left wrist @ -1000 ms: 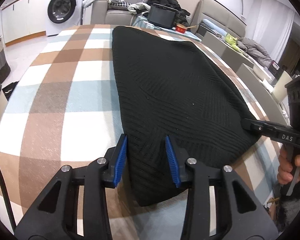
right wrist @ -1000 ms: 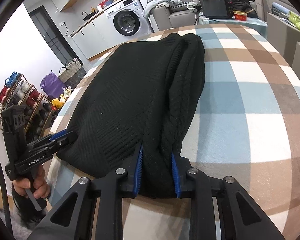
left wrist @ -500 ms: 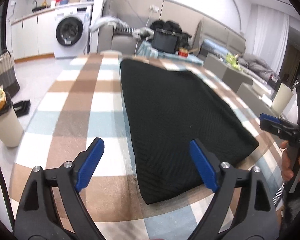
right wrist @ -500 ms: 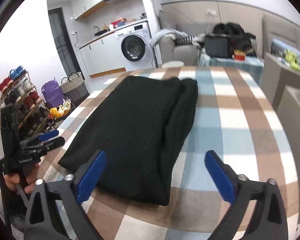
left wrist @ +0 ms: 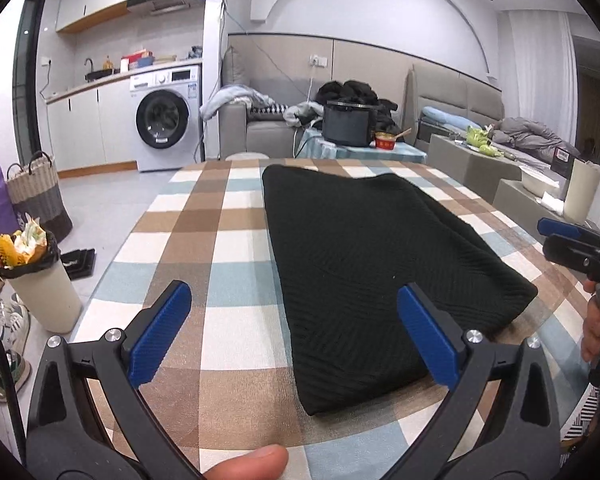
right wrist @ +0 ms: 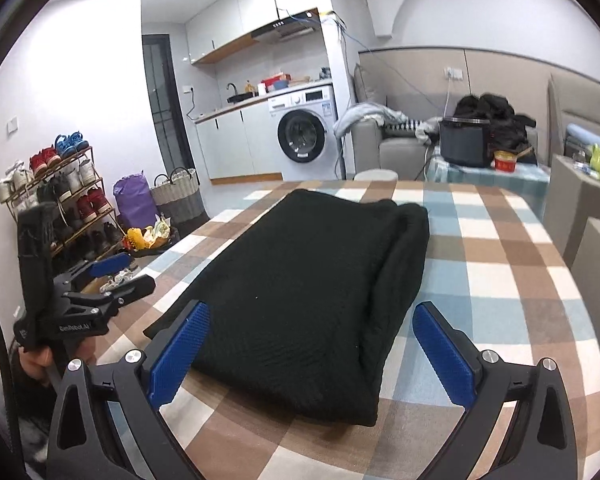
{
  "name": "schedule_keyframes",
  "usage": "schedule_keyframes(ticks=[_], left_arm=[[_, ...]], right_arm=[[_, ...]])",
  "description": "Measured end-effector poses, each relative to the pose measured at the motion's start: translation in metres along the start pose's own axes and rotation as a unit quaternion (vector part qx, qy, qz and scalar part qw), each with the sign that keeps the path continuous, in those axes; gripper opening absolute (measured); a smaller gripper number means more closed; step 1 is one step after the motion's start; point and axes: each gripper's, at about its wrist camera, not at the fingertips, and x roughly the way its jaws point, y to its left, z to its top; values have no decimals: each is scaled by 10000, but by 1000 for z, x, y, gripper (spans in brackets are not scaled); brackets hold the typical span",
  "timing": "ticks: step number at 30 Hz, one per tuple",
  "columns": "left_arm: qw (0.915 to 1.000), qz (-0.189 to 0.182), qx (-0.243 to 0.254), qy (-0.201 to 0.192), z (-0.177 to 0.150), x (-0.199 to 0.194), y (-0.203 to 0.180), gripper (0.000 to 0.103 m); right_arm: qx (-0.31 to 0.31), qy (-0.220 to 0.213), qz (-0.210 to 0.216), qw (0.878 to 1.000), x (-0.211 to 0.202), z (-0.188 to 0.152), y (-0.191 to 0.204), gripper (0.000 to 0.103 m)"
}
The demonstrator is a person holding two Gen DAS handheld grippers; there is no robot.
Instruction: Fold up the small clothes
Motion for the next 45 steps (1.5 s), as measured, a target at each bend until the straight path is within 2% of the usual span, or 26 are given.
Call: schedule_keyframes(ticks=[11,15,24,33,45], left_arm=[[9999,-56,-106,40,0,2,4,102],[9999,-71,-97,19,0,3,5,102],[9999,-73,-147,5,-1,4,7,102],[10000,-49,-41,-25,-2,0,0,102],[10000,-30,-53,-32,-2,0,0,102]], right_arm=[[-346,-510,-168,9980,-8,-10,8,103],[-433,-507,-248,9975,-5,-13,10,103],[-604,-573,-121,9965,-7,-14,12,103],[-367,-593,-66,9975,-6,-13,5,103],[-413,-594,-76,9974,-7,-14,7,103]])
